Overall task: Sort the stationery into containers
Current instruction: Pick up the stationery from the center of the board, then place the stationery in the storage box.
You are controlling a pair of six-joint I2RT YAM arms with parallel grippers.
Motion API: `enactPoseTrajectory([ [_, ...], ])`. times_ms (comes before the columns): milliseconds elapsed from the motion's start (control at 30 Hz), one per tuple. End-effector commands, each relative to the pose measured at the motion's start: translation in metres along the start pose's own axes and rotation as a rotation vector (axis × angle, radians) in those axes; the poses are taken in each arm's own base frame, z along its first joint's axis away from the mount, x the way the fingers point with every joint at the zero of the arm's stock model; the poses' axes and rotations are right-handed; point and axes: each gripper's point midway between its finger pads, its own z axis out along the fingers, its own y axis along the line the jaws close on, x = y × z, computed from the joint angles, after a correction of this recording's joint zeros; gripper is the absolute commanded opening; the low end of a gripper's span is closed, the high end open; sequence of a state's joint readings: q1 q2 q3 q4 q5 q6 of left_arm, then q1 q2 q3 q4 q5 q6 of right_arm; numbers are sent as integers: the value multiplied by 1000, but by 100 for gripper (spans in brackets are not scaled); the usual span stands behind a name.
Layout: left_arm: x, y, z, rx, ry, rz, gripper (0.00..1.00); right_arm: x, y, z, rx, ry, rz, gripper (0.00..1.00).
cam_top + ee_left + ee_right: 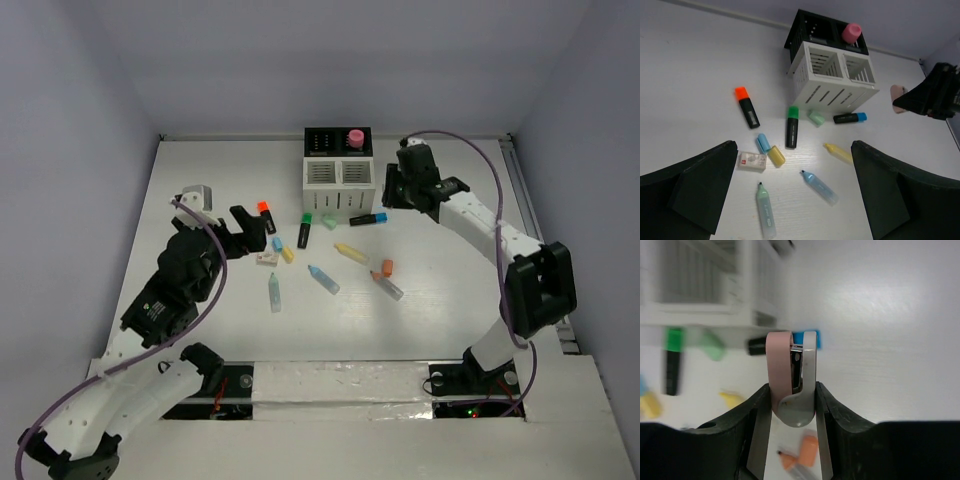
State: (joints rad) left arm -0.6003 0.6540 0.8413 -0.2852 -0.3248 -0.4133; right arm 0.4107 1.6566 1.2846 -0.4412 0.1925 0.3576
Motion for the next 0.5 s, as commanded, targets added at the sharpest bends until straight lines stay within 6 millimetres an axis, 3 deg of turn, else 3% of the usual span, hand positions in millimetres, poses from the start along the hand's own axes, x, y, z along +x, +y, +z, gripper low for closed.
enactPoseTrajectory([
  [0,-23,9,-4,-41,-77,72,98,-82,55,-53,-222,-235,11,34],
  [67,-11,12,1,-53,-54,67,98,-95,72,-53,-288,-259,22,34],
  [100,-6,14,3,-63,-44,61,98,-111,80,-60,-315,-291,28,34],
  [200,11,18,10,-86,3,33,98,-120,93,-45,-326,-290,21,34],
  [233,15,17,11,-84,13,23,97,-132,98,-47,-337,-317,23,34],
  [367,32,12,16,-50,47,-31,97,-135,108,-20,-336,-284,16,34],
  [467,45,14,20,-60,71,-62,97,-138,112,-13,-342,-279,11,34],
])
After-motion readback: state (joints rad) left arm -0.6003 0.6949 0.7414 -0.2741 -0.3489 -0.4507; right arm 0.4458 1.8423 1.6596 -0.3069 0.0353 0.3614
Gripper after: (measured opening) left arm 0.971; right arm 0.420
